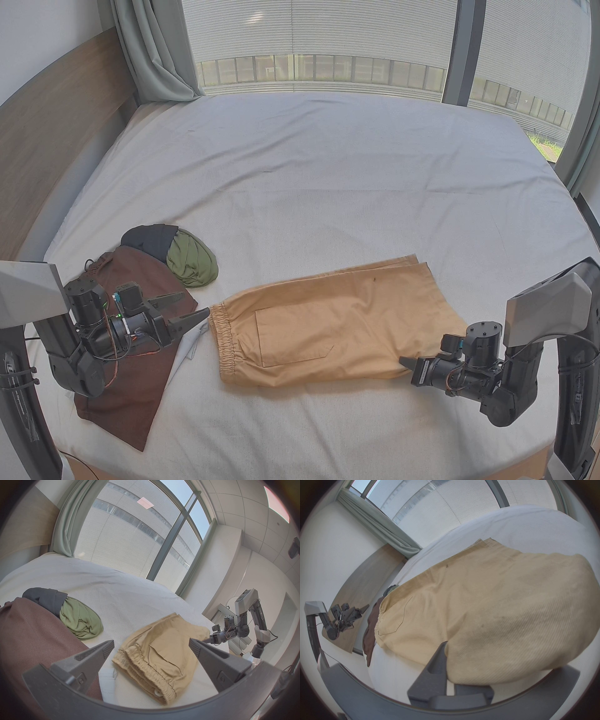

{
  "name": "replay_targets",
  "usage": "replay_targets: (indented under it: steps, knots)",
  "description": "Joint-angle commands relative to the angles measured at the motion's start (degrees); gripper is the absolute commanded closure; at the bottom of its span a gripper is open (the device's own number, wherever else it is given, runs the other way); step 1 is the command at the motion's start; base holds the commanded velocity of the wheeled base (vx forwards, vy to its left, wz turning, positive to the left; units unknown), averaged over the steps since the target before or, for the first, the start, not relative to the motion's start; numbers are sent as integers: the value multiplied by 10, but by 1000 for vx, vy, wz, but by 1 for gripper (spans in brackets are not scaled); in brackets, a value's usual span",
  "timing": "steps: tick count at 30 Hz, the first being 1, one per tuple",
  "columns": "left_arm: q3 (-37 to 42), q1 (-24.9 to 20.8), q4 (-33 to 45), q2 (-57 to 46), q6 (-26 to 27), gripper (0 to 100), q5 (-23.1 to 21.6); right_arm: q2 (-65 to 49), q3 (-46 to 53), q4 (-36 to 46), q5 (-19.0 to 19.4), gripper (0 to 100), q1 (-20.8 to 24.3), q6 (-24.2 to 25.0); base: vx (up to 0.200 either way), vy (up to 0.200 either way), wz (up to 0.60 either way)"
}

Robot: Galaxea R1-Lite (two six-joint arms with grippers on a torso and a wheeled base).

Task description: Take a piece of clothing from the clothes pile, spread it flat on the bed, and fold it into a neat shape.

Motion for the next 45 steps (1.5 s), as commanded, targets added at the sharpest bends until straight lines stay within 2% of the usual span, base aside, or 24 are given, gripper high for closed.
replay_targets:
  steps: [1, 7, 19, 20, 30, 35, 38, 45]
  knots:
    - [2, -1, 0, -1, 0, 0, 0, -33, 70, 1, -4, 100, -1, -18, 0, 0, 0]
    - [5, -4, 1, -2, -1, 0, 0, -40, 95, 1, -17, 100, -1, -19, 0, 0, 0]
    - [12, -7, 1, -2, -3, 0, 0, -33, 102, 1, -17, 100, -1, -32, 0, 0, 0]
    - [11, -8, 0, -1, -3, 0, 0, -33, 102, 1, -17, 0, 1, -40, 0, 0, 0]
    - [10, -8, 0, -1, -1, 0, 0, -33, 138, 1, -10, 0, 7, -50, 0, 0, 0]
    - [10, -9, 0, -2, -1, 0, 0, -37, 161, 1, 21, 0, 7, -72, 0, 0, 0]
    - [9, -9, 0, -2, -1, 0, 0, -46, 181, 1, 55, 0, 8, -89, 0, 0, 0]
    - [11, -10, 0, -8, -1, 0, 0, -67, 189, 1, 70, 0, 8, -94, 0, 0, 0]
